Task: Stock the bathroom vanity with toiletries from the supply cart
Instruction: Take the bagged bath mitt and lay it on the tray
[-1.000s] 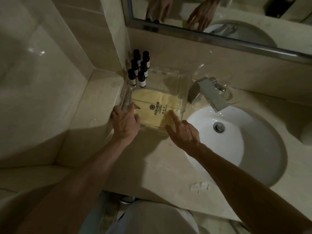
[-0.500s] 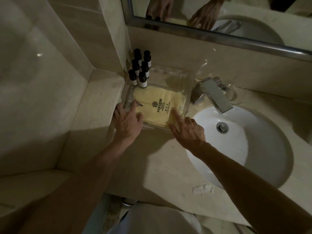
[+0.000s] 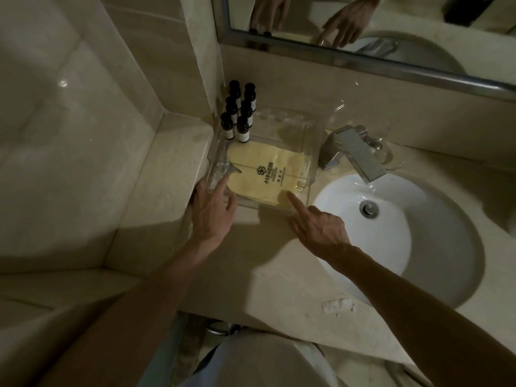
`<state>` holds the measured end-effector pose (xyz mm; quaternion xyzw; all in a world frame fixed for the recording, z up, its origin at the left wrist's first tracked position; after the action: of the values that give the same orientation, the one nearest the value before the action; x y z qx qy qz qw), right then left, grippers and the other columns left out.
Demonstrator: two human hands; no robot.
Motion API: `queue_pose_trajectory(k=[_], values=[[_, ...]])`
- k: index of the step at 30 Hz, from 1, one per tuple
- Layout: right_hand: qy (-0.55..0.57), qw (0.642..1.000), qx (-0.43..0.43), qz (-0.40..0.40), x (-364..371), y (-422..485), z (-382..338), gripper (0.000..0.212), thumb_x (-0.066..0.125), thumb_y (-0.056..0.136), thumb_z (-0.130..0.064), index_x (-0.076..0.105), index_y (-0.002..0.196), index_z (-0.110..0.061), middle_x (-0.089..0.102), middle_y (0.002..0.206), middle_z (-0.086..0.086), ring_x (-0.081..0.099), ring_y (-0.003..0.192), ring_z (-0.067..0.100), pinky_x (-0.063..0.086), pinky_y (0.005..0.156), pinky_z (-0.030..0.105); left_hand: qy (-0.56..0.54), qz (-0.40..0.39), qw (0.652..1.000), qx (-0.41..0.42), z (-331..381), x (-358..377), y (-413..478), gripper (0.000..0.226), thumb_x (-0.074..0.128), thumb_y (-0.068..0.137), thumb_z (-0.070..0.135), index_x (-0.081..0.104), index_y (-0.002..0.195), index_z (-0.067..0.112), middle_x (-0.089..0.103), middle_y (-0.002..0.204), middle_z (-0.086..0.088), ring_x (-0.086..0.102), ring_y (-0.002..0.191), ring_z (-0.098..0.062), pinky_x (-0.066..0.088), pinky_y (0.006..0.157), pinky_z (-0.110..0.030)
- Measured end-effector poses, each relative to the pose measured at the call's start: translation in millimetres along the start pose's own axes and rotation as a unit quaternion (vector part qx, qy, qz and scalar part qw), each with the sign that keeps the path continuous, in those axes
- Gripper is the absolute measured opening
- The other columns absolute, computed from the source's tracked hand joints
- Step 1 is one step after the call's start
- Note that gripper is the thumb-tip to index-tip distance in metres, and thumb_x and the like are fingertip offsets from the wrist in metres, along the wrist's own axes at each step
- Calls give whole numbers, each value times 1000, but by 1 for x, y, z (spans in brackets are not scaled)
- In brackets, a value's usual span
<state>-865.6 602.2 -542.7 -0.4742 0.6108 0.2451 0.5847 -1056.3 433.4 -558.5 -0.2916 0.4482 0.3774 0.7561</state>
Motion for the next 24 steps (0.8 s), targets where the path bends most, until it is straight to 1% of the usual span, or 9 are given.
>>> queue_pose_trajectory(k=[3, 5, 8, 10, 13, 16, 19, 22, 24], values=[[21, 1000, 18, -6, 5, -3, -9, 62, 23, 103, -59, 8, 158, -36, 63, 116, 10, 63, 82, 25, 47, 66, 34, -7, -10, 1000, -16, 0, 3, 0, 54, 53, 97, 45, 44, 150, 37, 38, 152, -21, 38, 141, -35, 44, 109, -48], [52, 998, 41, 3, 6, -4, -14, 60, 25, 103, -59, 13, 157, -36, 62, 116, 12, 64, 86, 27, 47, 67, 35, 2, -8, 1000, -19, 0, 4, 2, 54, 56, 96, 44, 47, 148, 36, 41, 147, -23, 40, 137, -37, 42, 108, -47], [108, 991, 60, 42, 5, -5, -21, 56, 31, 103, -56, 22, 154, -34, 62, 114, 13, 63, 83, 24, 51, 66, 34, 16, -9, 1000, -20, 2, 6, 6, 52, 53, 95, 45, 47, 147, 38, 45, 139, -23, 42, 129, -37, 45, 103, -45], [118, 988, 74, 61, 5, -2, -21, 56, 33, 103, -57, 22, 153, -35, 62, 115, 14, 63, 85, 24, 54, 67, 36, 13, -21, 999, -34, 7, 8, 8, 50, 51, 98, 41, 47, 147, 35, 39, 142, -25, 40, 130, -38, 45, 100, -44], [122, 987, 79, 70, 6, 3, -17, 57, 35, 103, -57, 23, 154, -36, 61, 117, 16, 65, 90, 26, 56, 70, 37, 41, -15, 999, -24, 11, 6, 12, 47, 47, 98, 40, 46, 146, 35, 41, 140, -28, 36, 134, -40, 44, 101, -47], [113, 988, 61, 90, 4, 7, -16, 63, 26, 101, -63, 24, 156, -32, 61, 113, 19, 66, 86, 28, 57, 67, 40, 51, -10, 998, -22, 12, 6, 18, 46, 46, 98, 39, 49, 144, 32, 42, 137, -29, 37, 131, -42, 44, 101, -48], [102, 988, 47, 102, 4, 12, -14, 73, 14, 98, -69, 27, 157, -28, 61, 114, 21, 66, 87, 31, 58, 66, 41, 60, -9, 998, -25, 17, 4, 23, 47, 45, 100, 39, 48, 146, 31, 41, 139, -29, 40, 129, -40, 44, 98, -44], [90, 991, 43, 84, 4, 19, -9, 65, 33, 102, -59, 21, 159, -29, 58, 120, 21, 65, 93, 31, 57, 68, 40, 63, -10, 998, -15, 20, 3, 29, 46, 46, 100, 39, 50, 145, 29, 42, 138, -29, 39, 129, -39, 42, 100, -43], [85, 993, 48, 64, 4, 24, -6, 68, 41, 101, -56, 13, 159, -33, 56, 123, 19, 63, 98, 29, 55, 69, 39, 69, -2, 998, -2, 21, 2, 32, 46, 47, 100, 38, 53, 144, 25, 44, 135, -28, 41, 125, -39, 40, 101, -44]])
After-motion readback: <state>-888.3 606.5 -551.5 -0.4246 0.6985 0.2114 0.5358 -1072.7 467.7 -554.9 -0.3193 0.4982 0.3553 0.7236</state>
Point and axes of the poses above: each hand's wrist, its own y-axis towards the middle knuckle, its own x-axis out of the palm, z = x × y, the point moved 5 cm from there along y, towards the middle knuckle
